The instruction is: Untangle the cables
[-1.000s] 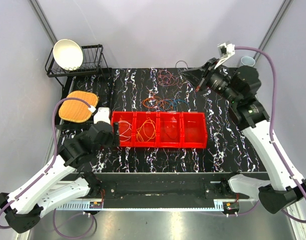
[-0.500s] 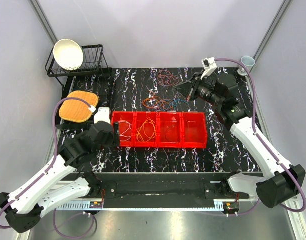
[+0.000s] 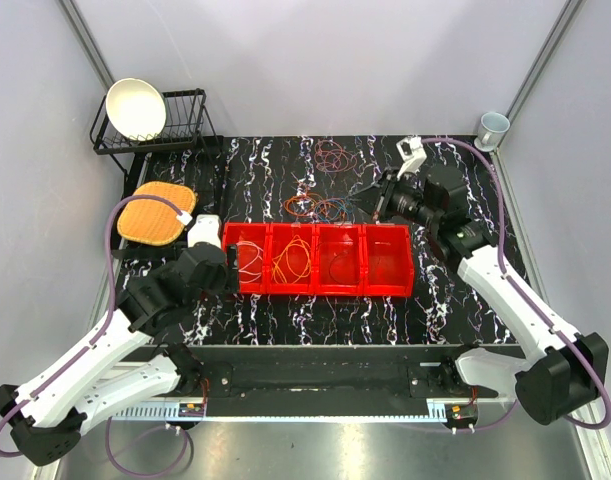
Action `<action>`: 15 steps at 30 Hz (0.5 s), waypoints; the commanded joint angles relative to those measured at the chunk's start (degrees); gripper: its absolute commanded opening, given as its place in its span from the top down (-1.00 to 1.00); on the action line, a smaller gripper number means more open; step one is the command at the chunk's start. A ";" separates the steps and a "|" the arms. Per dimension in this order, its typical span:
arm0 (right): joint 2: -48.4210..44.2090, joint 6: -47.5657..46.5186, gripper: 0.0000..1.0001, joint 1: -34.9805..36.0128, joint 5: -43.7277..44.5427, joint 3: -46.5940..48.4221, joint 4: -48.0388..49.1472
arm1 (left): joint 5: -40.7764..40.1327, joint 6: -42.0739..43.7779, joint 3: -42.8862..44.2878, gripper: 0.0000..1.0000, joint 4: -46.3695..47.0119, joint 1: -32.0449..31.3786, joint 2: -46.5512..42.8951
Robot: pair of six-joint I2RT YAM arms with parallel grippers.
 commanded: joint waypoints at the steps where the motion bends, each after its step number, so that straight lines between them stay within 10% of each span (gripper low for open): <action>1: -0.60 2.01 1.00 0.33 -2.06 -1.69 3.06 | -0.26 0.23 -0.16 -0.49 1.86 0.08 0.33; 15: 1.33 1.22 1.00 2.97 -1.01 -6.35 -0.46 | -0.26 0.23 -0.16 -0.49 1.95 -0.01 0.41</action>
